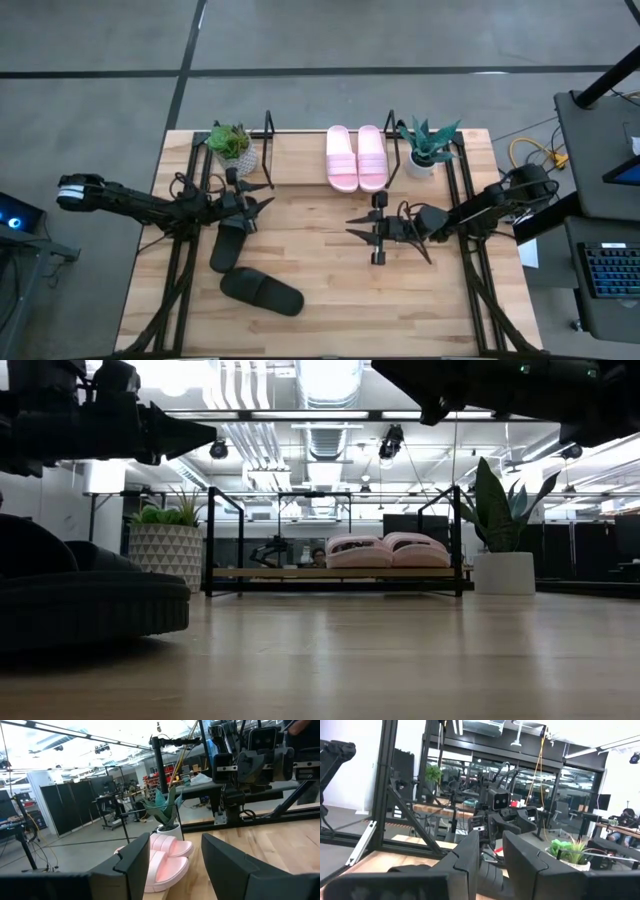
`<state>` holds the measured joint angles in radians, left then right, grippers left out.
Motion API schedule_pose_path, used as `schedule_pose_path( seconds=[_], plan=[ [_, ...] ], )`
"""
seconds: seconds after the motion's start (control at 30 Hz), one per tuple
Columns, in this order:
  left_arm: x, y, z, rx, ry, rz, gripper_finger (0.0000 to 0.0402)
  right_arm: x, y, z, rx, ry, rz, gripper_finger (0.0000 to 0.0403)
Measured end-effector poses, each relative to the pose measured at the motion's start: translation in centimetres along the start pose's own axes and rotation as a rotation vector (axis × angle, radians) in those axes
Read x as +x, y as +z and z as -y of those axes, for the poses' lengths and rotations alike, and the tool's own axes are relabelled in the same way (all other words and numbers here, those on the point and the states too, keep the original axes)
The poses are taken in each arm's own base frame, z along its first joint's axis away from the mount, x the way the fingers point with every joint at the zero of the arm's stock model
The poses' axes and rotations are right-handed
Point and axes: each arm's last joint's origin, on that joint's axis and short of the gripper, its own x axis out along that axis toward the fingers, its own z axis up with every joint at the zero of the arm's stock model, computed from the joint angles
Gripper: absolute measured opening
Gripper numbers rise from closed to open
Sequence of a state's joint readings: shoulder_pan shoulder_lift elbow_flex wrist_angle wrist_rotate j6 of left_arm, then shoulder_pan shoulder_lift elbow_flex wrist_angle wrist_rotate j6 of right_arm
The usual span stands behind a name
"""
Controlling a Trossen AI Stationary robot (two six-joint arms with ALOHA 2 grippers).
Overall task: Pick and place slides into the shelf
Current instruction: Put the top black slipper on the shelf
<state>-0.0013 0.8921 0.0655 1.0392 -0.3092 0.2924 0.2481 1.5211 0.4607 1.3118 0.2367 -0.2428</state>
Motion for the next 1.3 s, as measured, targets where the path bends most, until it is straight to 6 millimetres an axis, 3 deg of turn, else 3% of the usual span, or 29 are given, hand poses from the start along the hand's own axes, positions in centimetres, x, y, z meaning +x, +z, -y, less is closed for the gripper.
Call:
schedule_pose_path(
  seconds=[0.73, 1.03, 1.3],
  plan=[
    [0.1, -0.2, 0.1, -0.057, -0.006, -0.029, 0.0164, 0.2, 0.2, 0.0, 0.002, -0.003, 0.011, 0.0070],
    [1.3, 0.0, 0.4, -0.083, -0.061, -0.299, 0.0164, 0.2, 0.2, 0.0, 0.003, -0.003, 0.011, 0.0083],
    [2.2, 3.0, 0.2, -0.029, -0.147, -0.582, 0.0164, 0.2, 0.1, 0.0, -0.002, 0.001, -0.004, 0.0084]
  ],
)
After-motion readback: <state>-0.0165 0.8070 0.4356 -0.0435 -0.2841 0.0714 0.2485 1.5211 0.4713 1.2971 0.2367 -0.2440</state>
